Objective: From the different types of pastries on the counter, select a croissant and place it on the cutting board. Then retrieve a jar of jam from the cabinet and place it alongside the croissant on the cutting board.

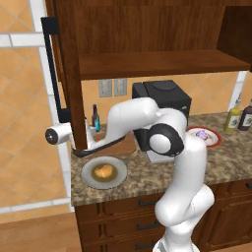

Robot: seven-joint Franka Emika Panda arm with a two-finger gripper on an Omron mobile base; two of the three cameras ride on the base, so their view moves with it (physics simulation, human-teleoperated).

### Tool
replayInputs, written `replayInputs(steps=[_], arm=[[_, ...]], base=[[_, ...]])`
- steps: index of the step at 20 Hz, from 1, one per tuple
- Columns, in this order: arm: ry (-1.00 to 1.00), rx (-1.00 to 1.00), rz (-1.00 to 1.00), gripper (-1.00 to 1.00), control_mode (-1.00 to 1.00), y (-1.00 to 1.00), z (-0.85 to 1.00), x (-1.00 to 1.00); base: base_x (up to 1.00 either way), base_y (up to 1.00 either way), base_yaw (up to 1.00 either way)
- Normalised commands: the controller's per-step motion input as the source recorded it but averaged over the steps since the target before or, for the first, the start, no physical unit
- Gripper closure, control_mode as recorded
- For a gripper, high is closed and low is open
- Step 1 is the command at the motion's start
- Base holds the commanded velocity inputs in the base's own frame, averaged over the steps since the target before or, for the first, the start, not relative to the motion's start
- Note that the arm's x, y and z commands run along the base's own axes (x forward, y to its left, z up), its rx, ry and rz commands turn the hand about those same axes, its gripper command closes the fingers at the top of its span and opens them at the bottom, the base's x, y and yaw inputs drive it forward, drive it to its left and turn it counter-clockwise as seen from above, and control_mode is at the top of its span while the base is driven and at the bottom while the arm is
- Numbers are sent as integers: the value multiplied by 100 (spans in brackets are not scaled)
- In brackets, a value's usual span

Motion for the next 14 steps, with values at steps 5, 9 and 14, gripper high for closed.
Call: replayInputs(steps=[5, 9, 14], arm=[[8, -4, 3, -100, -100, -55, -32, 1], [21, 0, -3, -100, -100, -4, -26, -4], [45, 25, -3, -100, -100, -34, 31, -15]], base=[[0, 0, 0], [0, 0, 0], [0, 0, 0]])
